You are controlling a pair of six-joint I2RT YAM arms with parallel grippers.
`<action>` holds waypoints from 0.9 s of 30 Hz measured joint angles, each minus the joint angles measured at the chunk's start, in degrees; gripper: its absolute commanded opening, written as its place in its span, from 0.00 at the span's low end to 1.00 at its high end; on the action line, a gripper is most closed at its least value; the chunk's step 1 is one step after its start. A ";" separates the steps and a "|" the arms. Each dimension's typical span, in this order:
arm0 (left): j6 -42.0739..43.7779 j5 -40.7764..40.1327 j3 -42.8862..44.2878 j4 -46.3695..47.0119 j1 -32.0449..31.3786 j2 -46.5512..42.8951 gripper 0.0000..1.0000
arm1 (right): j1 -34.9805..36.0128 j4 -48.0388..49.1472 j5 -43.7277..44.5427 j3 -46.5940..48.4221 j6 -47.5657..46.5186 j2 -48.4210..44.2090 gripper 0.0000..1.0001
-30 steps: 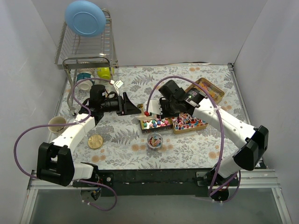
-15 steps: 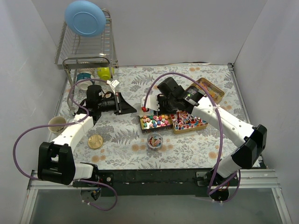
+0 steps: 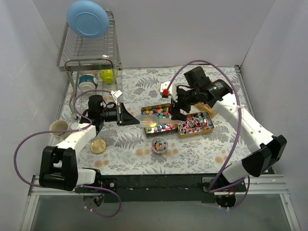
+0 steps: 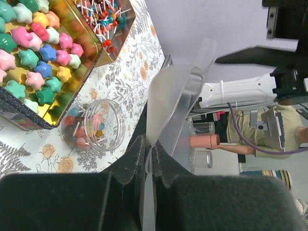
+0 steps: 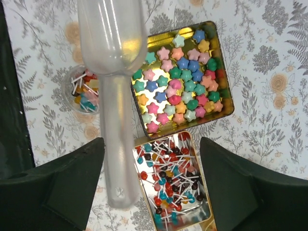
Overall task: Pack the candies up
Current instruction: Adjust the spatula.
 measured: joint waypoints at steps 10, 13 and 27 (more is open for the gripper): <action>-2.93 3.89 -1.68 3.10 1.70 -0.17 0.00 | -3.91 3.45 -13.05 -2.69 1.66 -3.34 0.83; -4.04 4.22 -1.68 3.56 2.56 -0.13 0.00 | -3.74 4.87 -13.46 -4.61 0.83 -4.17 0.81; -8.63 4.83 -0.02 6.86 4.04 2.62 0.00 | 0.04 11.41 -12.13 -11.37 -1.64 -6.36 0.63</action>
